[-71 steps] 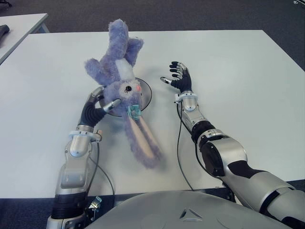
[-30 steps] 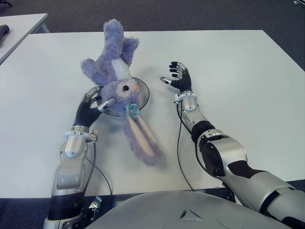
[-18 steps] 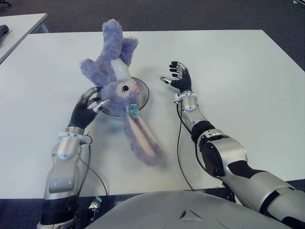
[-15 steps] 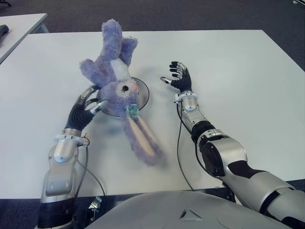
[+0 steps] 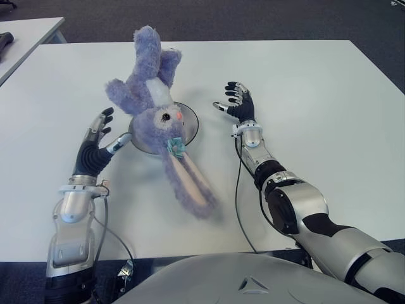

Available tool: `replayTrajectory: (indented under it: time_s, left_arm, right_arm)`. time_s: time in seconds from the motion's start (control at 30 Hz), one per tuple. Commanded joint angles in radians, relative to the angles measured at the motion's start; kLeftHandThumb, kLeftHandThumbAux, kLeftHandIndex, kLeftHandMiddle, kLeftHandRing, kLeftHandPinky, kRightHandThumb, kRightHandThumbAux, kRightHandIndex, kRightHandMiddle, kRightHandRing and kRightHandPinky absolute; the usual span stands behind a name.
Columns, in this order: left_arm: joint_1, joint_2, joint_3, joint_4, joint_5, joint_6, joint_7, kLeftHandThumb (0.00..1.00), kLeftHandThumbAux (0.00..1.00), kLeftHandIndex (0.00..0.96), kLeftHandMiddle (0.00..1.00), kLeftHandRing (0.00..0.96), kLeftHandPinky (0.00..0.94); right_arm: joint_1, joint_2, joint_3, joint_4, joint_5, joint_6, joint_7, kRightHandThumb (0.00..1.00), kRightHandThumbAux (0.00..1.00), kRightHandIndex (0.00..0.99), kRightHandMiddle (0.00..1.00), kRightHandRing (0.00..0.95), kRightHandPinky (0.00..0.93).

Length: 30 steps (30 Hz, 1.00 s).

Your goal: Put the doll into the plate.

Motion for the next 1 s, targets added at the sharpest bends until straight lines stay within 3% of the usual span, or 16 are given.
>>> replayTrajectory:
  time_s: [0.03, 0.53, 0.7, 1.0]
  left_arm:
    - [0.014, -0.016, 0.042, 0.026, -0.008, -0.017, 0.029, 0.000, 0.405, 0.000, 0.010, 0.000, 0.000]
    - [-0.013, 0.000, 0.128, 0.035, -0.022, 0.029, 0.024, 0.000, 0.427, 0.000, 0.001, 0.000, 0.000]
    - [-0.060, 0.016, 0.148, 0.196, -0.037, -0.012, 0.017, 0.000, 0.426, 0.000, 0.008, 0.000, 0.000]
    - [-0.185, -0.013, 0.091, 0.342, -0.022, 0.029, 0.047, 0.000, 0.402, 0.000, 0.009, 0.000, 0.000]
  right_arm:
    - [0.231, 0.026, 0.010, 0.127, -0.015, 0.043, -0.004, 0.086, 0.953, 0.223, 0.279, 0.268, 0.265]
    - [0.228, 0.024, 0.011, 0.128, -0.018, 0.045, -0.001, 0.092, 0.957, 0.220, 0.278, 0.270, 0.280]
    - [0.227, 0.023, 0.013, 0.128, -0.019, 0.046, -0.001, 0.094, 0.955, 0.224, 0.280, 0.272, 0.278]
    - [0.224, 0.023, 0.010, 0.129, -0.018, 0.050, -0.003, 0.089, 0.960, 0.226, 0.282, 0.268, 0.267]
